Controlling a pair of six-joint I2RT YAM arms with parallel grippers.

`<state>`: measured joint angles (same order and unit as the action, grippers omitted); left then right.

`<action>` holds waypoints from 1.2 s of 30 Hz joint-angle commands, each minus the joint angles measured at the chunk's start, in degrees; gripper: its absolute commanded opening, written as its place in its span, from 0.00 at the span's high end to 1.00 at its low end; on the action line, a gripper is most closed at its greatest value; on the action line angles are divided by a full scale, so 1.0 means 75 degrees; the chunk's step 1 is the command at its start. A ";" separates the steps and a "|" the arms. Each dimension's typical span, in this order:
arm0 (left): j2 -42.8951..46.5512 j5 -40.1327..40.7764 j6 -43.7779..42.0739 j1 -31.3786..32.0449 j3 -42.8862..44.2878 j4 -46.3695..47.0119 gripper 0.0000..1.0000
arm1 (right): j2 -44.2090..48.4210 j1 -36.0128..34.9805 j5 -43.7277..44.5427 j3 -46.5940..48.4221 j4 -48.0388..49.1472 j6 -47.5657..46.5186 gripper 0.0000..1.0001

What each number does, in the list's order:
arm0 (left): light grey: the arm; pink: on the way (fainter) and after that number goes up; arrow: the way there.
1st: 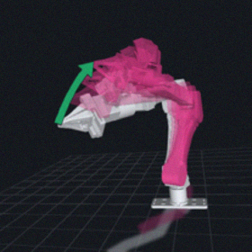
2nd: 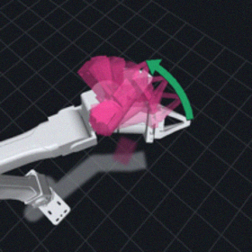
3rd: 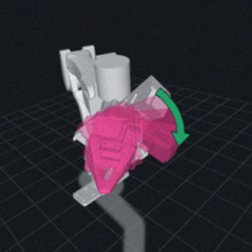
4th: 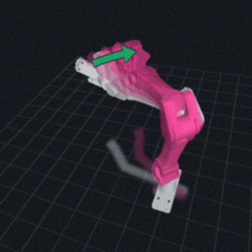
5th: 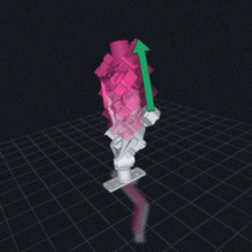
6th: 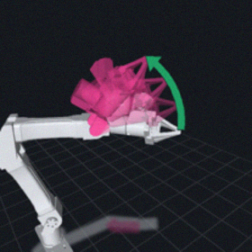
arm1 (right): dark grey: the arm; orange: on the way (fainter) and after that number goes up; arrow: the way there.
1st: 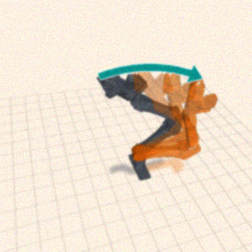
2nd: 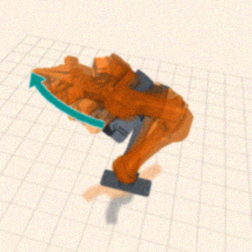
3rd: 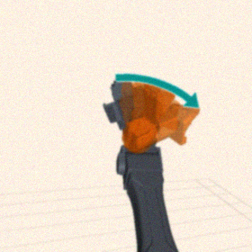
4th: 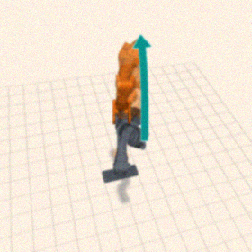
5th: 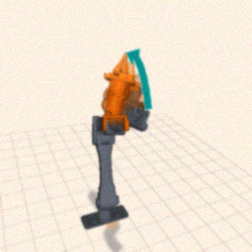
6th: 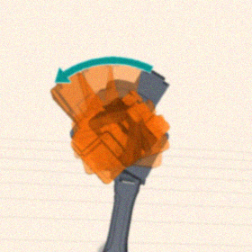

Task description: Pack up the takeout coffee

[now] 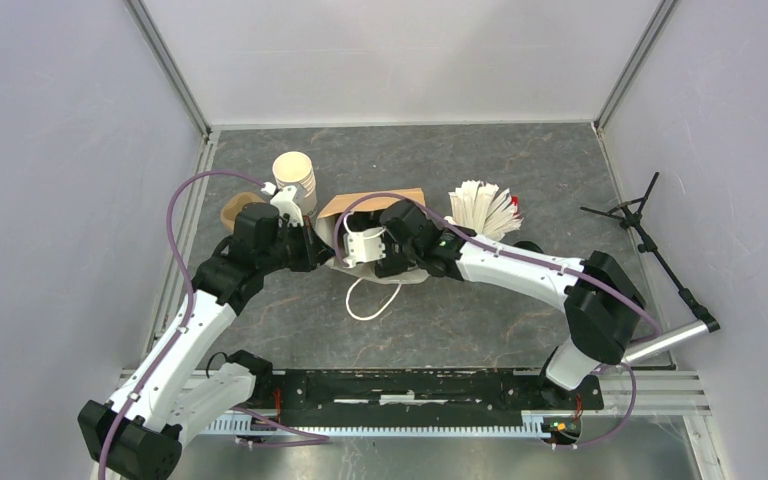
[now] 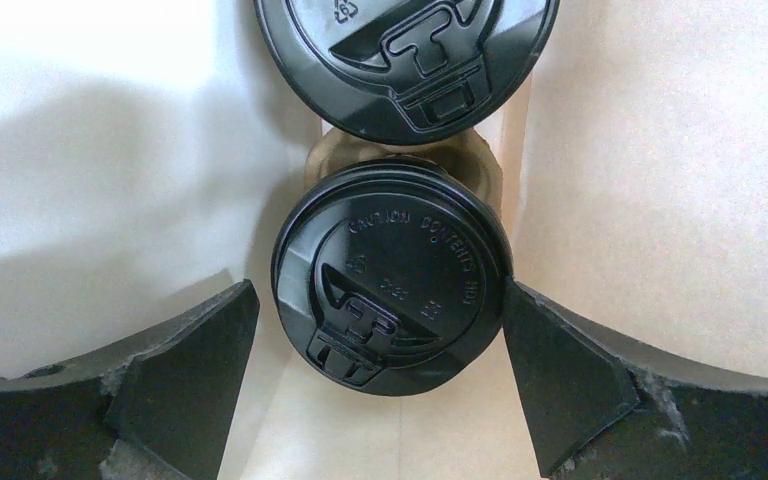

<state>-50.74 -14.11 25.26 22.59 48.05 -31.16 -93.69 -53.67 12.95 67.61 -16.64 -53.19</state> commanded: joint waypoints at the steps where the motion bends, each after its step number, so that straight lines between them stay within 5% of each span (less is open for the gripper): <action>1: 0.0098 -0.0135 0.0159 0.0011 0.0298 0.0299 0.95 | 0.0377 -0.0086 0.0177 0.0203 0.0020 0.0081 0.02; 36: 0.0055 -0.0135 0.0183 0.0009 0.0367 0.0275 0.95 | 0.0945 -0.0169 -0.1289 0.0278 -0.0596 0.0009 0.03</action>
<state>-50.74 -14.09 25.26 22.59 48.07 -31.16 -89.23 -54.65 4.60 67.61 -21.98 -52.82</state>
